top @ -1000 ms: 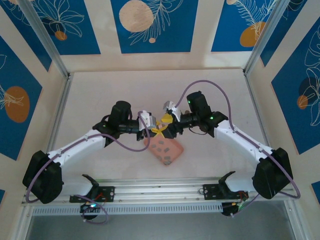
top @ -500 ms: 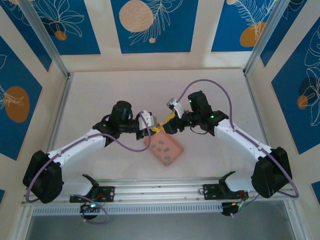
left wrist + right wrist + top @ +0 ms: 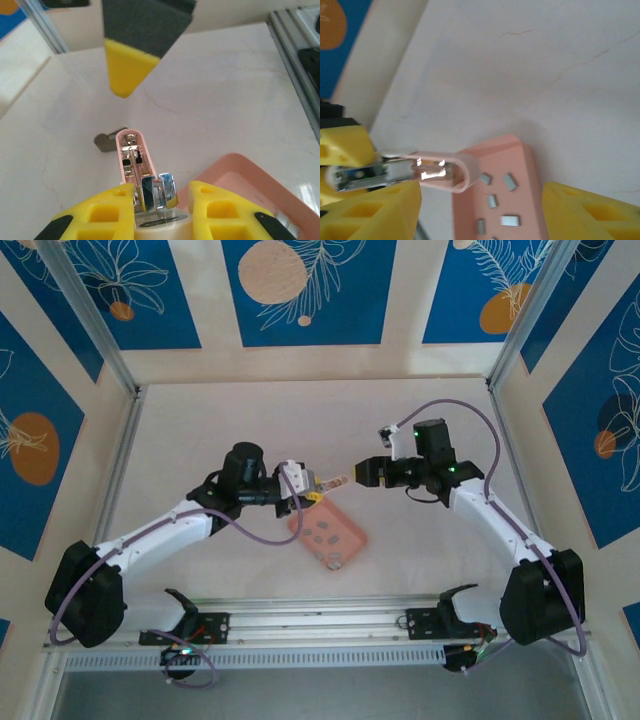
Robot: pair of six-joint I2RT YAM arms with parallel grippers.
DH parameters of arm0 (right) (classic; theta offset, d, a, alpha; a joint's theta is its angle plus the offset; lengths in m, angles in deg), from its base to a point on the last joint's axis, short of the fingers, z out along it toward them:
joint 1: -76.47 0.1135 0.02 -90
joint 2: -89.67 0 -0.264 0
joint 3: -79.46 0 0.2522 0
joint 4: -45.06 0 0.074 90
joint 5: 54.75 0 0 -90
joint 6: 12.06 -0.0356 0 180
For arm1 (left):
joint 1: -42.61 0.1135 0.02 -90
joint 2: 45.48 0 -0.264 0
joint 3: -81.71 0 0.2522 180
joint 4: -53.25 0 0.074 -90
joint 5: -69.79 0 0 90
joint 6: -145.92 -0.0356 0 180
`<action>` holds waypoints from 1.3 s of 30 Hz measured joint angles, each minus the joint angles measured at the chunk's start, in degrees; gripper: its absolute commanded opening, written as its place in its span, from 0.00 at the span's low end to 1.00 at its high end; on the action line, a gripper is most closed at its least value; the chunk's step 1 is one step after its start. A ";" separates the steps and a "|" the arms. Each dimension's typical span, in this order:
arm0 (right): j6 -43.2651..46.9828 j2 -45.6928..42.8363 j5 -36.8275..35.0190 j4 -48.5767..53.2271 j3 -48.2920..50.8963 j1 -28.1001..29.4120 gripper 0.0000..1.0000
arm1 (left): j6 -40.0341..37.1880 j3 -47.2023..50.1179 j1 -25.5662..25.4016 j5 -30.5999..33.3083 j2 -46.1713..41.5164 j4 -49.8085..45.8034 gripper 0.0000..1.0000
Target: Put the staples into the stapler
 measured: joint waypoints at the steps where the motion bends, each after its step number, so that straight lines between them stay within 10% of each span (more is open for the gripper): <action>1: -2.36 -0.46 0.83 -0.66 0.07 0.00 0.66 | 1.16 0.70 -0.02 0.50 0.00 2.05 0.00; 18: -42.21 -5.88 1.55 -22.45 8.87 1.46 0.65 | 16.15 8.20 -1.14 6.21 4.48 34.88 0.00; 39: -51.32 1.20 0.92 -32.89 7.74 3.78 0.26 | 19.43 9.44 -1.62 6.34 5.44 42.36 0.05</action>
